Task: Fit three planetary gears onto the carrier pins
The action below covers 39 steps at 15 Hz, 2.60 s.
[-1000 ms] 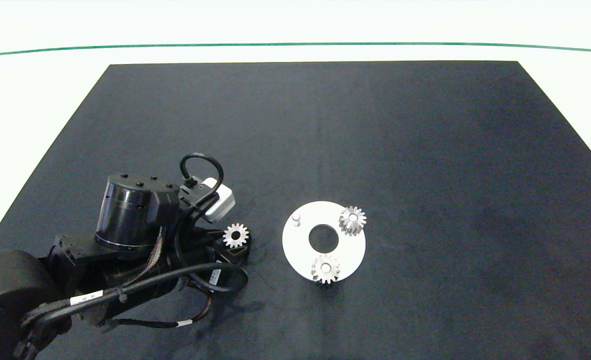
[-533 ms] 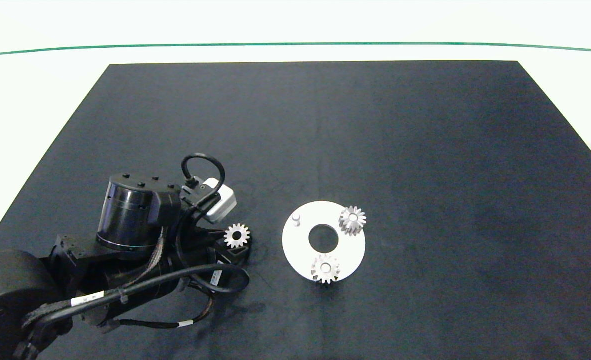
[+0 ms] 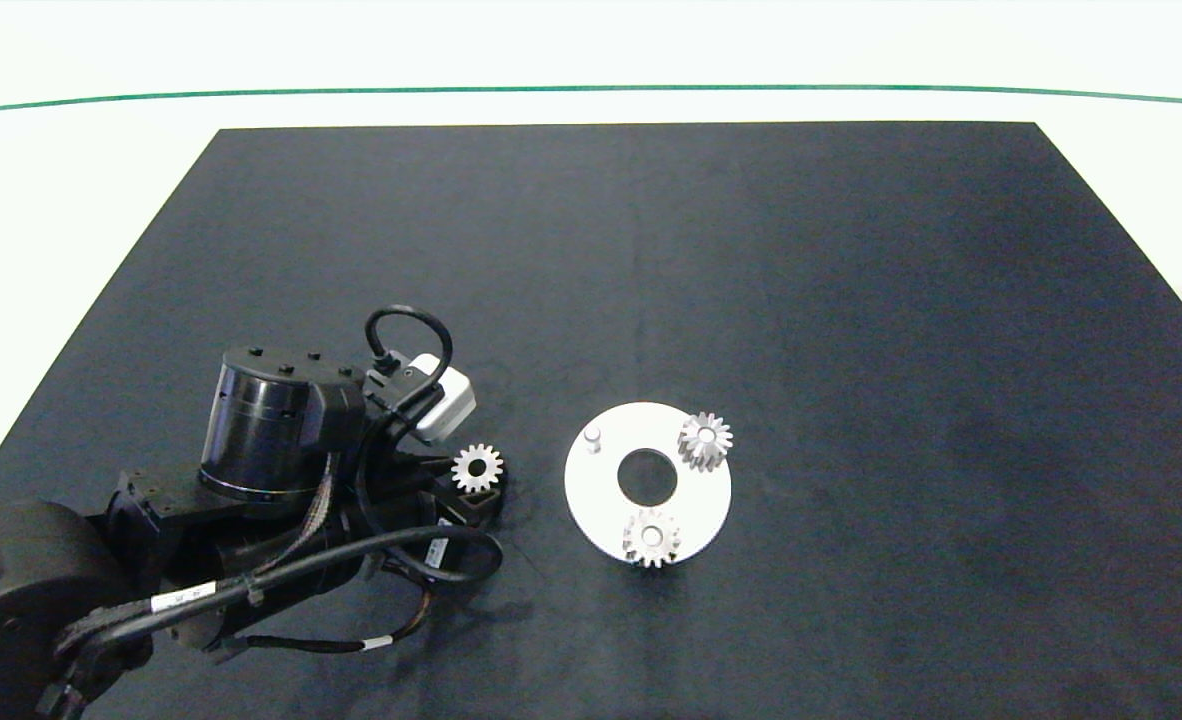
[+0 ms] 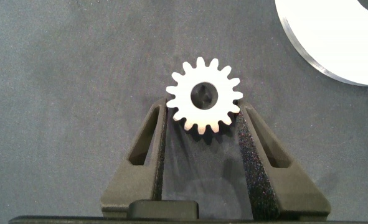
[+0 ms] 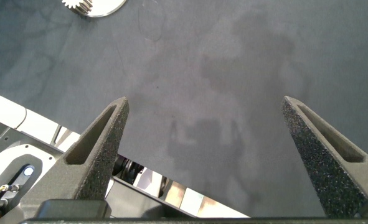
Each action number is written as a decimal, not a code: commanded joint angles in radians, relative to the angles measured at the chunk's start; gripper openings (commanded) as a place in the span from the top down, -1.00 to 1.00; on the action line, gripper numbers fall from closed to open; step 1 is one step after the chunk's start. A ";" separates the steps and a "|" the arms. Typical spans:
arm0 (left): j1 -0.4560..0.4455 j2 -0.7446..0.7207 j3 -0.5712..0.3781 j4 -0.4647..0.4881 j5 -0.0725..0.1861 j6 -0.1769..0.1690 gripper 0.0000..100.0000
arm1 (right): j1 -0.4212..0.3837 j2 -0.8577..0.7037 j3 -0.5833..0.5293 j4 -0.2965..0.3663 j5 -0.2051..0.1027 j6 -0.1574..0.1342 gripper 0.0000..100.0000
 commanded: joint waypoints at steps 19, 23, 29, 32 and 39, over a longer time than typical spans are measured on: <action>-0.173 -0.049 -0.183 0.124 0.054 -0.019 0.98 | 0.003 0.016 -0.009 0.002 -0.002 -0.001 -1.00; -0.198 0.017 -0.231 0.122 0.074 -0.019 0.98 | 0.000 0.018 -0.018 0.002 -0.002 -0.001 -1.00; -0.216 0.055 -0.279 0.124 0.087 -0.019 0.98 | 0.000 0.026 -0.029 0.003 -0.002 -0.006 -1.00; -0.218 0.072 -0.280 0.122 0.087 -0.019 0.98 | 0.000 0.029 -0.031 0.003 -0.002 -0.006 -1.00; -0.219 0.106 -0.300 0.118 0.087 -0.020 0.98 | 0.000 0.027 -0.031 0.003 -0.002 -0.006 -1.00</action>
